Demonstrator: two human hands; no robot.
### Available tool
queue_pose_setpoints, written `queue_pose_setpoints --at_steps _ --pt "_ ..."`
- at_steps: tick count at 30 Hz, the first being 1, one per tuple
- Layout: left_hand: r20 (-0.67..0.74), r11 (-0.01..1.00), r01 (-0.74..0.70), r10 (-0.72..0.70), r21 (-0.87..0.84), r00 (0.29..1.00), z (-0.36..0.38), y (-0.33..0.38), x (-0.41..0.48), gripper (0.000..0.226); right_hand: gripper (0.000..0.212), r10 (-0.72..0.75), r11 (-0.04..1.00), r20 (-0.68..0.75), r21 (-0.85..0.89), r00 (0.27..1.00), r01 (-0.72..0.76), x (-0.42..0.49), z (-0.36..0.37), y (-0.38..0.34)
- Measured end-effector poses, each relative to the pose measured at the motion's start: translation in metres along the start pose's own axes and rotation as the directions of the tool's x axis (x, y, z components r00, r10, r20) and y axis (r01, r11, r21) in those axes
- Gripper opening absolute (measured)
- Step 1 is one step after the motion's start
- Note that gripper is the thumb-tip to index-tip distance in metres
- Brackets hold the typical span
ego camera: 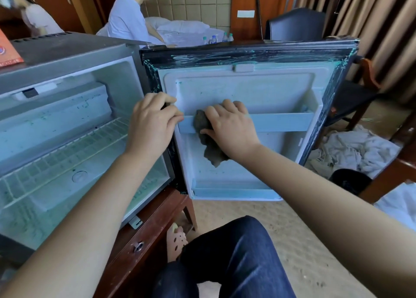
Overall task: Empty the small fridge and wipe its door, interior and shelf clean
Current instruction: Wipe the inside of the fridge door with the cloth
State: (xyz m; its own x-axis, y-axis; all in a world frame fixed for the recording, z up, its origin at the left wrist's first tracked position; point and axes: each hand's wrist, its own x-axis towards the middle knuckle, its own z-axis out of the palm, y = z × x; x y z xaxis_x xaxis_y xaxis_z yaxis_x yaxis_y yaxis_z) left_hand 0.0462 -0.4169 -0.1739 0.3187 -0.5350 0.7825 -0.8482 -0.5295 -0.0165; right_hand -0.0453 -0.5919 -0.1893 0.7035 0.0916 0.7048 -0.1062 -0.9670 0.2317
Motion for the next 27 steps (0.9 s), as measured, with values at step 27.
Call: queue_pose_setpoints --at_steps 27 --pt "-0.052 0.964 0.092 -0.108 -0.250 0.993 0.039 0.079 0.007 0.023 0.083 0.037 0.984 -0.054 -0.174 0.998 -0.046 -0.036 0.005 0.021"
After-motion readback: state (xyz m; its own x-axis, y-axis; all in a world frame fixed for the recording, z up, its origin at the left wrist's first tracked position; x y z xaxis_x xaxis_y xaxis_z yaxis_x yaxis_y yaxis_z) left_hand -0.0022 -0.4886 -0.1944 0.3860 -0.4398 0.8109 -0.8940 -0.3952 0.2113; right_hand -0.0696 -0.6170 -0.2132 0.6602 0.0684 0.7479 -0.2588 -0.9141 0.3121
